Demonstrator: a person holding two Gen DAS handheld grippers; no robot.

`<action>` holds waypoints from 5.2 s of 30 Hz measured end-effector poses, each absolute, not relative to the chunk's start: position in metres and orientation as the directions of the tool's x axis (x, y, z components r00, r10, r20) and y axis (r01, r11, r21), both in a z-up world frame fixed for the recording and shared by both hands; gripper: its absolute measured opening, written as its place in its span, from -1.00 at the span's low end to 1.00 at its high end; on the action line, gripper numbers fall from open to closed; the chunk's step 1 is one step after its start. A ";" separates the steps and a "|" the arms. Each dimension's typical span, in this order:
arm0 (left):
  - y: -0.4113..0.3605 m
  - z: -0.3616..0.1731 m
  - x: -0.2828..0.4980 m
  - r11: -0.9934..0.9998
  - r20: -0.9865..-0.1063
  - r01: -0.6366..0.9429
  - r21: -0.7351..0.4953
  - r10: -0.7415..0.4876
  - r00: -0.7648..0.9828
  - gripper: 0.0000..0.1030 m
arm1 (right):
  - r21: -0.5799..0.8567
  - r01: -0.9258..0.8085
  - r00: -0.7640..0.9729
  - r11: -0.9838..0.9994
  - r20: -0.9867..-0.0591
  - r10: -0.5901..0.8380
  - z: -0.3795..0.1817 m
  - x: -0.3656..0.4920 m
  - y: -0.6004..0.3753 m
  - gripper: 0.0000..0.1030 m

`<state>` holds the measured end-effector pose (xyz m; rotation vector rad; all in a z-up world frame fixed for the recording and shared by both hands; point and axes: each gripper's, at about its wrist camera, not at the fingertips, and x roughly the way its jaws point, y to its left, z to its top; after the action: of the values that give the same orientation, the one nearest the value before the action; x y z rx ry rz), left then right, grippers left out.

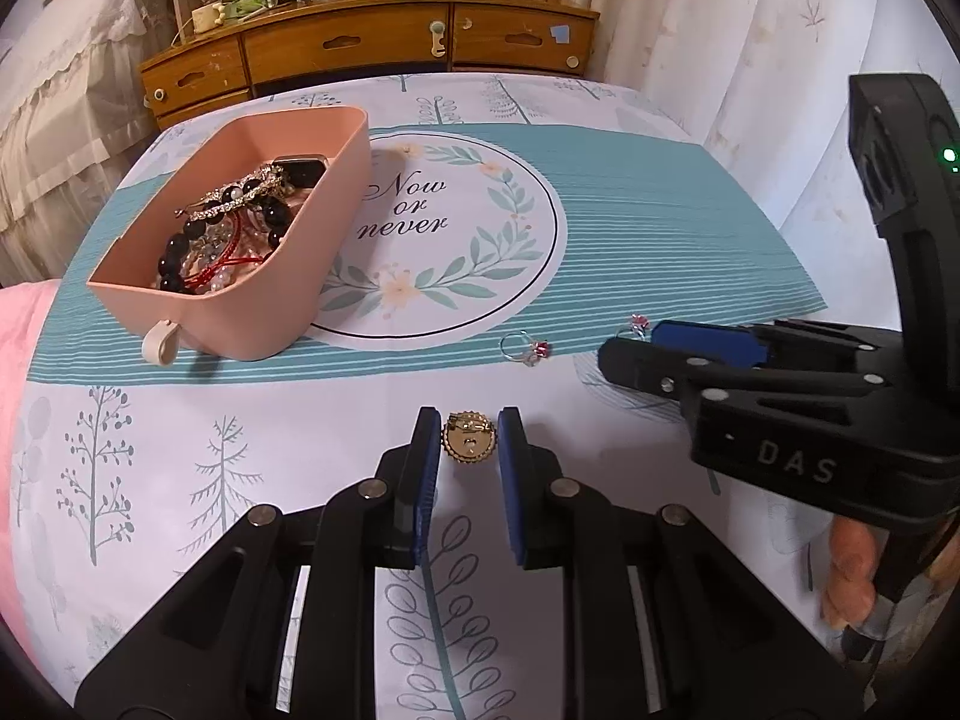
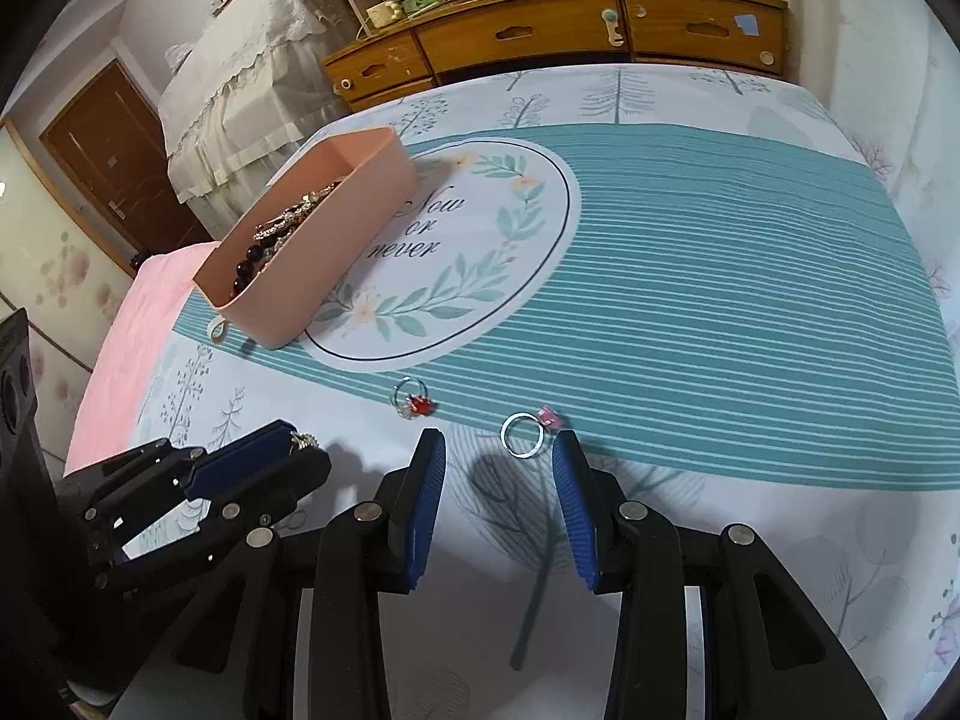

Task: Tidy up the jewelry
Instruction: 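Grasp the gold brooch with the left tool while the right tool grasps a ring, then carry the brooch and ring into the pink box and release both, then move the right tool back toward the last ring with pink stone, then grasp the ring with pink stone with the right tool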

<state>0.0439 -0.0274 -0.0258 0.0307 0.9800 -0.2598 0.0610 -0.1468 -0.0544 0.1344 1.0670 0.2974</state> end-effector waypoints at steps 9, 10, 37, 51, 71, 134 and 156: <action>-0.013 -0.027 0.048 0.972 -0.821 0.201 -0.123 -0.214 0.530 -0.67 | 0.170 -0.183 0.494 0.968 -0.835 0.240 -0.055 0.068 -0.135 -0.25; -0.011 -0.027 0.048 0.972 -0.821 0.197 -0.126 -0.213 0.530 -0.67 | 0.163 -0.182 0.501 0.970 -0.833 0.234 -0.055 0.069 -0.134 -0.27; 0.050 0.051 0.060 0.973 -0.758 0.141 -0.181 -0.230 0.611 -0.67 | 0.295 -0.292 0.535 0.910 -0.738 0.411 0.021 0.065 -0.108 -0.84; 0.138 0.084 0.139 0.972 -0.802 -0.036 -0.231 -0.169 0.573 -0.67 | 0.371 -0.325 0.493 0.870 -0.718 0.490 0.089 0.152 -0.024 -0.84; 0.127 0.002 0.269 0.950 -0.863 -0.123 -0.289 -0.202 0.464 -0.66 | 0.336 -0.180 0.491 0.924 -0.784 0.381 -0.020 0.260 -0.004 -0.83; 0.054 -0.024 0.075 0.988 -0.904 -0.004 -0.157 -0.142 0.403 -0.08 | 0.220 -0.324 0.235 0.920 -0.924 0.303 -0.052 0.114 -0.098 -0.35; 0.049 -0.030 0.072 0.985 -0.908 0.003 -0.172 -0.159 0.388 -0.08 | -0.046 -0.553 0.383 0.832 -0.901 0.205 -0.055 0.075 -0.069 -0.61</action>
<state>0.0720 0.0489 -0.0297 -0.1508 1.1693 -0.1033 0.0753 -0.0693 -0.0552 -0.3682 1.0762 0.4967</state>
